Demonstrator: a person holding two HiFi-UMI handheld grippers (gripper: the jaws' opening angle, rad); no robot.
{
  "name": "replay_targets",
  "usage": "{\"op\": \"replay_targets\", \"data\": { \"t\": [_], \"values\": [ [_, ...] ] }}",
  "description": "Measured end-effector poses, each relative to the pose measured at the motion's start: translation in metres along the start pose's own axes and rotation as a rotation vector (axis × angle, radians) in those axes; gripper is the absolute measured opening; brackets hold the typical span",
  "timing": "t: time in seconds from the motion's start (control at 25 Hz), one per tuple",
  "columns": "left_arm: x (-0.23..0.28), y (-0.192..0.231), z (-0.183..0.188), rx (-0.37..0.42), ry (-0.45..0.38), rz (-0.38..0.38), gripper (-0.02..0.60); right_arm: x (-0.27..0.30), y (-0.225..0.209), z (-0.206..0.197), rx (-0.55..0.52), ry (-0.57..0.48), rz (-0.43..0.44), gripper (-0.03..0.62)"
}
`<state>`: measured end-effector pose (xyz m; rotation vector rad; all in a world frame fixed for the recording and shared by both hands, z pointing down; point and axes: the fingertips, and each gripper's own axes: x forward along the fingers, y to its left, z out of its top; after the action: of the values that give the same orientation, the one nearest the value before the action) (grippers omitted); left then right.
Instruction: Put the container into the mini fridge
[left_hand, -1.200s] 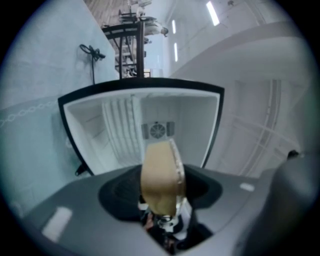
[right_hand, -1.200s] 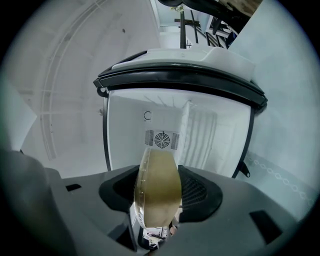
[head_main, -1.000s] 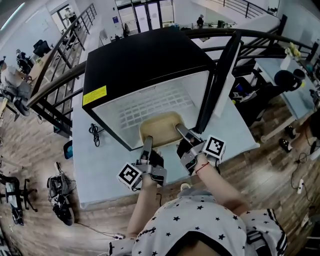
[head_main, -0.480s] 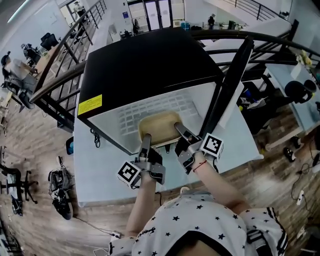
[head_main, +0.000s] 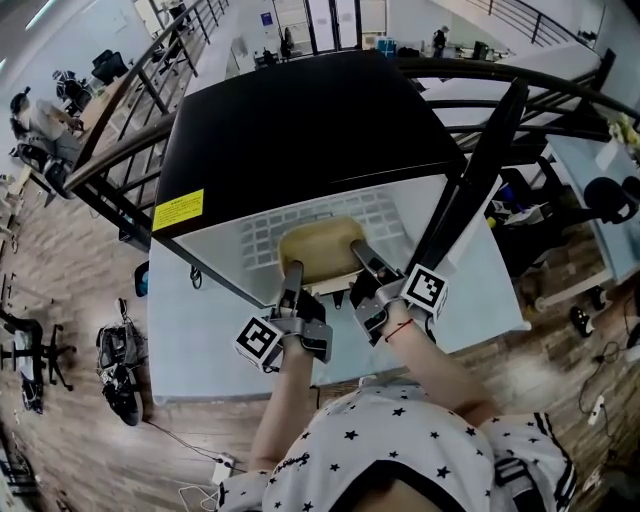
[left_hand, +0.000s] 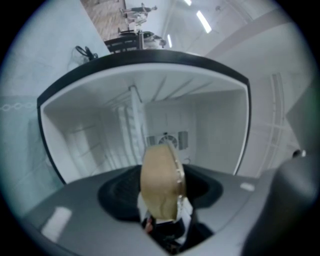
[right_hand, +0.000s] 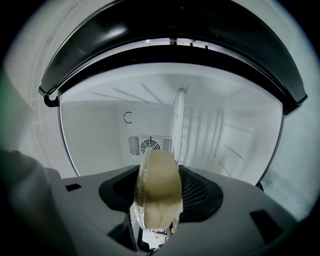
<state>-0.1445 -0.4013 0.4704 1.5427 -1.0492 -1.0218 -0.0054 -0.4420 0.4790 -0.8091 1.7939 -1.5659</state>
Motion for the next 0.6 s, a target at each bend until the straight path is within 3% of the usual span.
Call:
{"op": "replay_targets", "data": {
  "t": [0.2,0.6],
  "values": [
    [0.006,0.005,0.007,-0.034,-0.049,0.019,0.235,0.009,0.000,0.001,-0.004,0.012,-0.011,0.222],
    [0.014,0.006,0.014,0.037,-0.089,0.043,0.235,0.010,0.003,0.001,0.012,0.009,0.008,0.222]
  ]
}}
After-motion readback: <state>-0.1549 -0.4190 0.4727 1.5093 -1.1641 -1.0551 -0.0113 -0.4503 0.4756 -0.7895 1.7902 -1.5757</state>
